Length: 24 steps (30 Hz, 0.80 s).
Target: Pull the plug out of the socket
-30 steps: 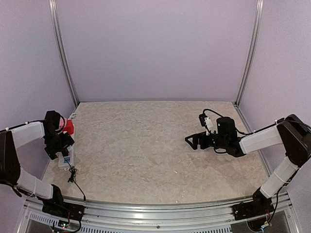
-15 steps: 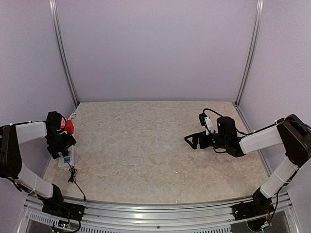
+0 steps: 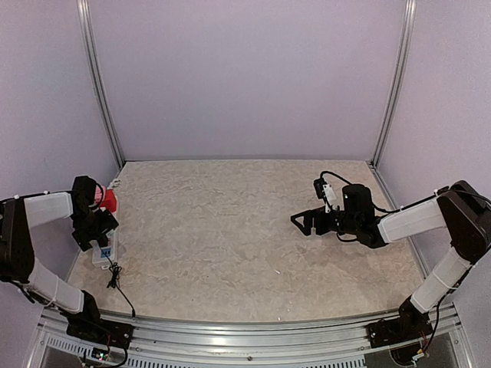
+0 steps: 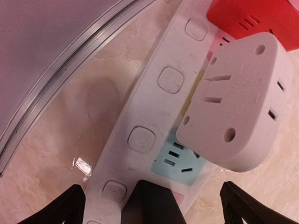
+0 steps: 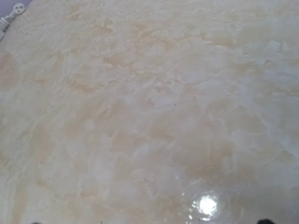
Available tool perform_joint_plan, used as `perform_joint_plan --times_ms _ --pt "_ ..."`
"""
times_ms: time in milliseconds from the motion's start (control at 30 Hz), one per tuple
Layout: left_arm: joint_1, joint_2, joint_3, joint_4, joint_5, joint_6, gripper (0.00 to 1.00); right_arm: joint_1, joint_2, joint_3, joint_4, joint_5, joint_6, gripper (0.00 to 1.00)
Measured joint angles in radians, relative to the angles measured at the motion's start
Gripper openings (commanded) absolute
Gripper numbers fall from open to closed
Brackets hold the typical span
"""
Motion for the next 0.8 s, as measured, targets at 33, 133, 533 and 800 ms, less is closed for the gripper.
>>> perform_joint_plan --times_ms 33,133,533,800 --pt "0.0 0.0 0.0 0.001 0.0 0.0 0.99 0.0 0.0 0.0 0.002 -0.002 0.002 1.0" --pt "0.0 0.008 -0.004 0.01 0.007 0.004 0.99 0.0 0.0 0.0 0.01 -0.005 0.008 1.0" --pt "-0.004 0.058 -0.007 0.039 0.013 0.027 0.99 0.0 0.002 0.0 0.032 -0.012 0.018 1.0" --pt "-0.089 0.138 -0.005 0.067 0.035 0.051 0.95 0.0 0.004 0.0 0.04 -0.016 0.019 1.0"
